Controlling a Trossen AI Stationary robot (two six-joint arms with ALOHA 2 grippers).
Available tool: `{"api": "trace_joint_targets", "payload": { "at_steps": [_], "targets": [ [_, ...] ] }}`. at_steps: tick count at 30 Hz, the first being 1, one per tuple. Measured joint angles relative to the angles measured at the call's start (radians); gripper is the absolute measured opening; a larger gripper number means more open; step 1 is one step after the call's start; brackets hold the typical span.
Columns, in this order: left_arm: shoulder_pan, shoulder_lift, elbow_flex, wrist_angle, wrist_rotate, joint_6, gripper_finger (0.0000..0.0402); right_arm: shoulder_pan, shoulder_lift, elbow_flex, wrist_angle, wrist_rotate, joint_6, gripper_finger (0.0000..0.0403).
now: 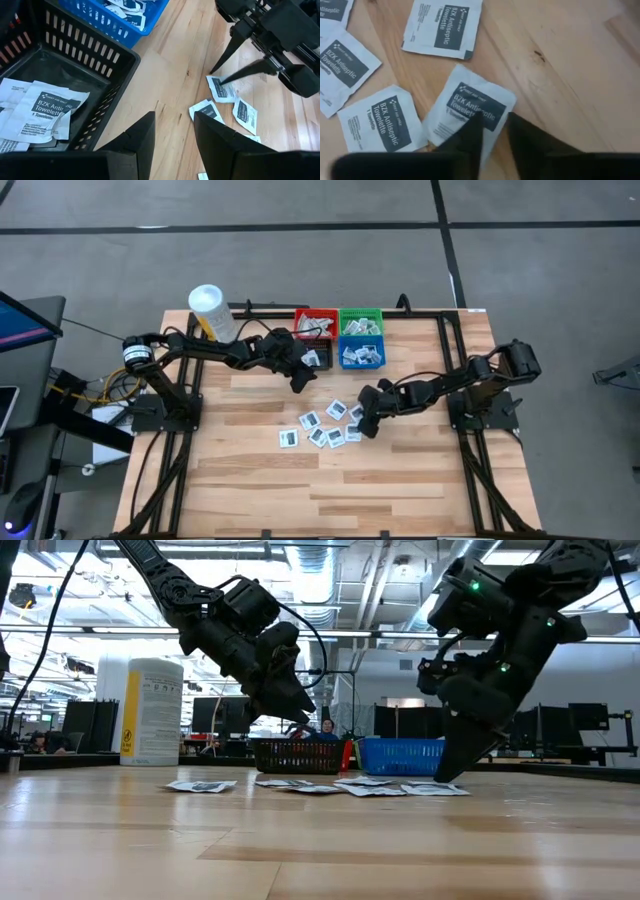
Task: Pick & Place First Aid Supplies
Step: Put the towelette pack into the black basket
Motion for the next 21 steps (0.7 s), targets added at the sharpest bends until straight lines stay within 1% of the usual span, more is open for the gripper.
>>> {"api": "trace_joint_targets", "payload": {
  "at_steps": [2,4,5,9,12,17,21],
  "targets": [
    [0.000,0.000,0.000,0.000,0.000,0.000,0.0136,-0.001,0.000,-0.001,-0.006,-0.005,0.001,0.0074],
    [0.000,0.000,0.000,0.000,0.000,0.000,0.0136,-0.001,0.001,-0.001,-0.007,-0.011,0.003,0.0029],
    [0.000,0.000,0.000,0.000,0.000,0.000,0.0136,-0.002,0.001,-0.001,-0.006,-0.012,0.003,0.0015],
    [0.000,0.000,0.000,0.000,0.003,-0.002,0.0136,-0.007,0.001,0.001,-0.005,-0.016,0.037,0.0007],
    [0.000,0.000,0.000,0.000,0.029,-0.012,0.0136,-0.007,-0.014,0.028,-0.023,-0.016,0.039,0.0003],
    [0.000,0.000,0.000,0.032,0.076,-0.035,0.0136,-0.002,-0.035,0.117,-0.025,0.047,-0.048,0.0001],
    [0.000,0.000,0.000,0.081,0.148,-0.072,0.0136,-0.014,-0.035,0.195,-0.028,0.081,-0.140,0.0001]
  ]
}}
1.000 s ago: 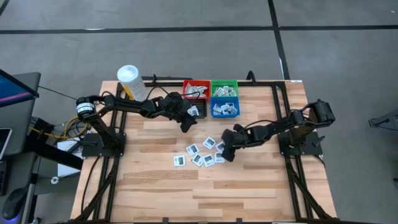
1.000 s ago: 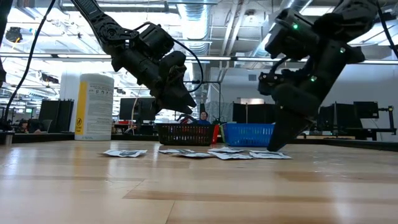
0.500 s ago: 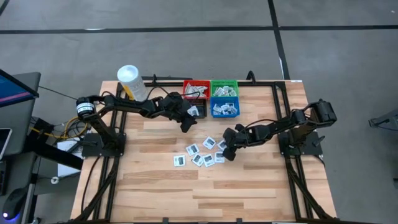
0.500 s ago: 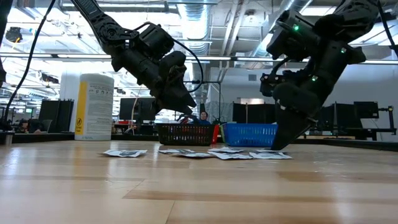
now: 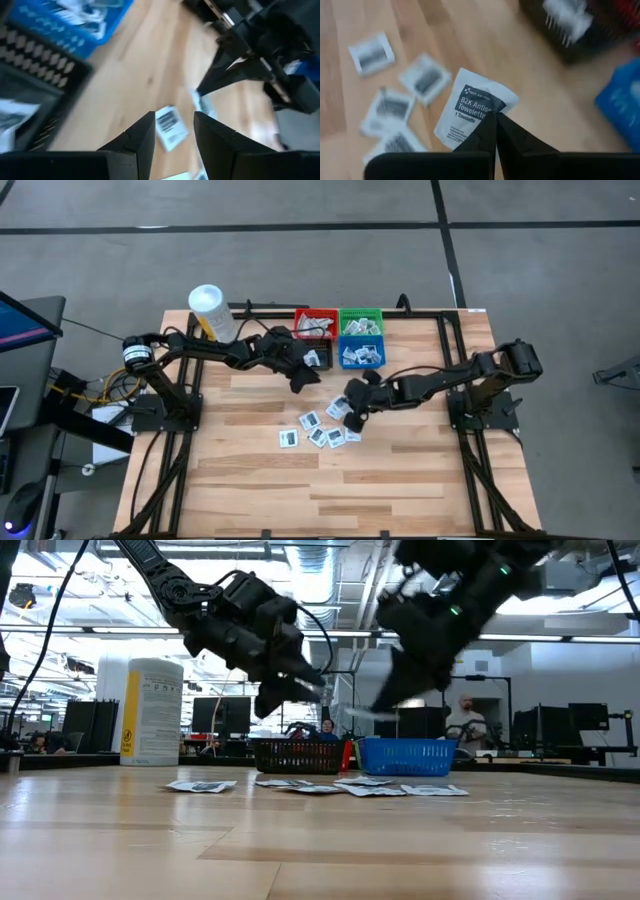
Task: Pick & Place First Aid Supplies
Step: Put the towelette pack into the black basket
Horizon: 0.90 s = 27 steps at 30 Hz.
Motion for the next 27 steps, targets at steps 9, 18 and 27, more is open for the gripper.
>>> {"api": "trace_joint_targets", "payload": {
  "at_steps": [9,18,27],
  "targets": [
    [0.002,0.000,0.000,0.161,0.211,-0.200,0.0136,-0.048,-0.001,0.130,-0.004,0.041,-0.138,0.0000],
    [0.003,0.000,0.000,0.179,0.221,-0.269,0.0136,-0.059,-0.001,0.176,-0.006,0.060,-0.194,0.0000],
    [0.003,0.000,0.000,0.181,0.220,-0.264,0.0136,-0.045,-0.002,0.178,-0.015,0.050,-0.193,0.0000]
  ]
}}
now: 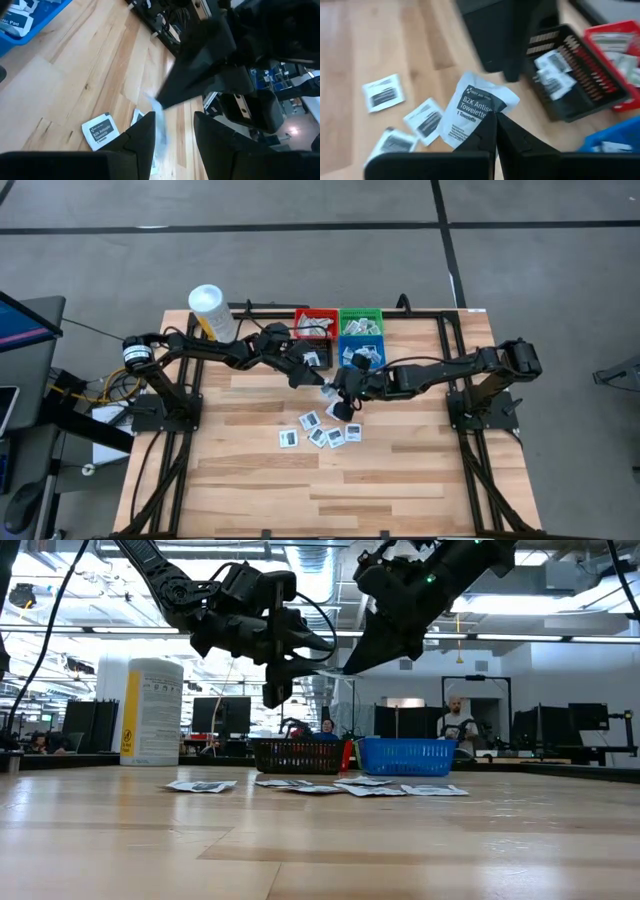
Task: Pick & Place First Aid Supplies
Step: Put the towelette pack into the black basket
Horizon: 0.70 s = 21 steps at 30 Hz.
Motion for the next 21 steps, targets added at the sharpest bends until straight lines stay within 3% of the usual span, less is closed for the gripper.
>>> {"api": "trace_joint_targets", "payload": {
  "at_steps": [6,16,21],
  "targets": [
    [0.000,0.000,0.000,0.000,-0.010,0.028,0.0136,0.014,0.000,0.001,-0.017,-0.053,0.002,0.0000],
    [-0.001,0.000,0.000,0.000,-0.010,0.026,0.0136,0.017,0.000,0.001,0.031,0.084,-0.023,0.0000],
    [-0.002,0.000,0.000,0.000,-0.010,0.026,0.0136,0.012,-0.001,0.001,0.065,0.094,-0.050,0.0000]
  ]
}}
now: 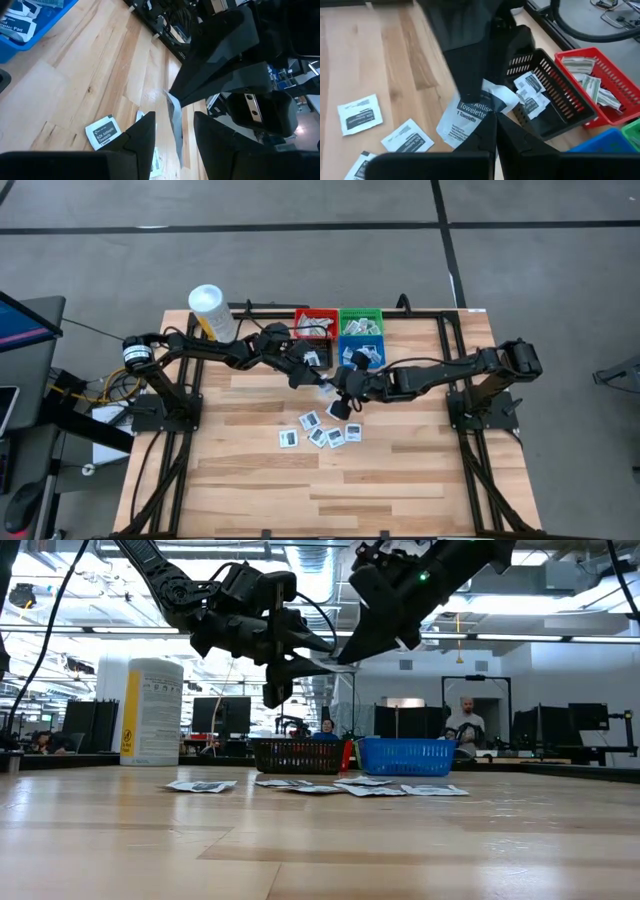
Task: Pick & Place First Aid Supplies
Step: Put the towelette pack into the black basket
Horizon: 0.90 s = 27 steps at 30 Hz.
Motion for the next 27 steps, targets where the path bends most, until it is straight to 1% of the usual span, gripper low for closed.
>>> {"api": "trace_joint_targets", "payload": {
  "at_steps": [5,7,9,12,13,17,19,22,27],
  "targets": [
    [0.000,0.000,0.000,0.000,0.000,0.022,0.0133,-0.008,0.000,0.000,0.001,-0.002,0.000,0.0000],
    [0.000,0.000,0.000,0.000,0.000,0.044,0.0118,-0.007,0.000,0.000,0.001,-0.004,0.000,0.0000],
    [0.000,0.000,0.000,0.000,0.000,0.051,0.0090,-0.007,0.000,0.000,0.001,-0.007,0.000,0.0000],
    [0.000,0.000,0.000,0.000,-0.012,0.063,0.0026,-0.007,0.000,0.000,0.001,-0.007,0.000,0.0000],
    [0.000,0.000,0.000,-0.001,-0.020,0.074,0.0014,-0.007,0.000,0.000,0.001,-0.007,0.000,0.0000],
    [0.006,0.000,0.000,0.000,-0.059,0.086,0.0010,-0.008,0.000,0.000,-0.003,-0.006,0.005,0.0002],
    [0.016,0.000,0.000,-0.001,-0.063,0.087,0.0009,-0.006,0.000,0.000,-0.002,-0.004,0.006,0.0010],
    [0.042,0.001,0.000,-0.002,-0.072,0.087,0.0009,-0.006,0.000,0.000,-0.004,-0.003,0.006,0.0037],
    [0.106,0.001,0.001,0.000,-0.168,0.109,0.0011,-0.003,0.007,0.000,-0.034,-0.030,0.046,0.0098]
  ]
}}
